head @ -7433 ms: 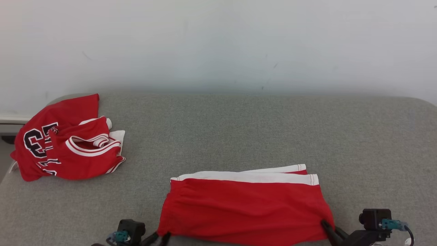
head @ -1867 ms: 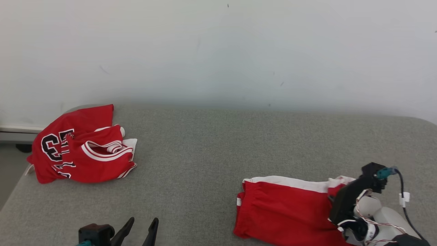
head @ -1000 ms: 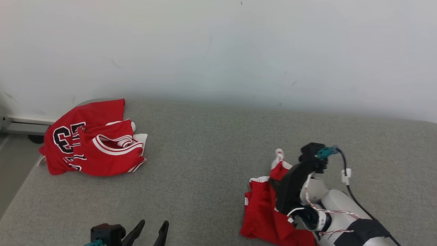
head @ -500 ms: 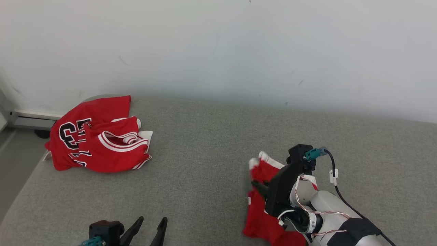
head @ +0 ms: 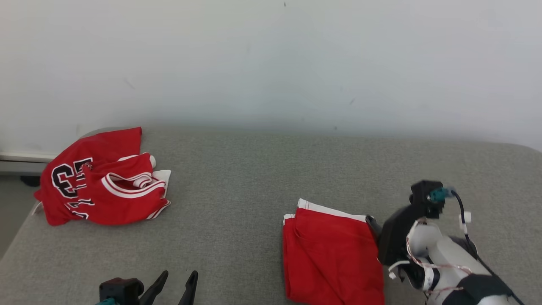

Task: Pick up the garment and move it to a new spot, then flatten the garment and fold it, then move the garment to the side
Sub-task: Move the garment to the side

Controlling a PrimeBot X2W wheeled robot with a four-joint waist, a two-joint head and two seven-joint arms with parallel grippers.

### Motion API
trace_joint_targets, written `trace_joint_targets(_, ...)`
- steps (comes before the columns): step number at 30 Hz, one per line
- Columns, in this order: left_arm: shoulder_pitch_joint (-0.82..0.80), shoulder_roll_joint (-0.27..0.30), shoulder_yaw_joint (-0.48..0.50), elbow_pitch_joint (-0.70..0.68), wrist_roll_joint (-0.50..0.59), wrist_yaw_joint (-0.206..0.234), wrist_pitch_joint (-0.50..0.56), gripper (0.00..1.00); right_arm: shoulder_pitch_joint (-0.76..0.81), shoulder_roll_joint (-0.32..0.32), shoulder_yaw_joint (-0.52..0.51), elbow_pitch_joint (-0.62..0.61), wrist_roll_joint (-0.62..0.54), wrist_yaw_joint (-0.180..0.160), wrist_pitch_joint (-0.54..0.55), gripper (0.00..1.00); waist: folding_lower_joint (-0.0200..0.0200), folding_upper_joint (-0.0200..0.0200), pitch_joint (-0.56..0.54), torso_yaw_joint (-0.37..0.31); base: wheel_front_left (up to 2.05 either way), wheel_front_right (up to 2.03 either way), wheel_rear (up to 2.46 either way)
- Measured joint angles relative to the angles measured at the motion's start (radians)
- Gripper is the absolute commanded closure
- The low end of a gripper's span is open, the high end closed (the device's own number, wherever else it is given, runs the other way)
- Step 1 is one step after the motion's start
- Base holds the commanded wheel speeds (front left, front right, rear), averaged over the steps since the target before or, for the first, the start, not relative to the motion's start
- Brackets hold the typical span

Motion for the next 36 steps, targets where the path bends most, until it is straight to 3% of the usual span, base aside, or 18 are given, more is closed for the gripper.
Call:
trace_joint_targets(11,-0.002,-0.005,-0.009,-0.01,0.003,0.0,-0.003,0.0,0.102,0.02,-0.077,0.061,-0.01,0.0,-0.021,0.0,0.0002,0.0,0.012,-0.031,0.0,0.0,0.0)
trace_joint_targets(23,-0.012,-0.004,-0.027,-0.011,0.011,-0.009,0.015,0.0,0.104,0.051,-0.135,0.105,0.009,0.0,-0.035,0.0,0.0002,0.0,0.033,0.011,0.0,0.0,0.0)
trace_joint_targets(35,-0.028,-0.003,-0.036,-0.011,0.013,-0.01,0.027,0.0,0.102,0.075,-0.22,0.149,0.117,0.0,-0.008,0.0,0.0001,0.0,0.048,0.058,0.0,0.0,0.0)
trace_joint_targets(36,-0.028,-0.003,-0.035,-0.011,0.013,-0.01,0.027,0.0,0.1,0.075,-0.22,0.154,0.118,0.0,-0.004,0.04,0.0,0.0,0.05,0.061,0.0,0.0,0.0)
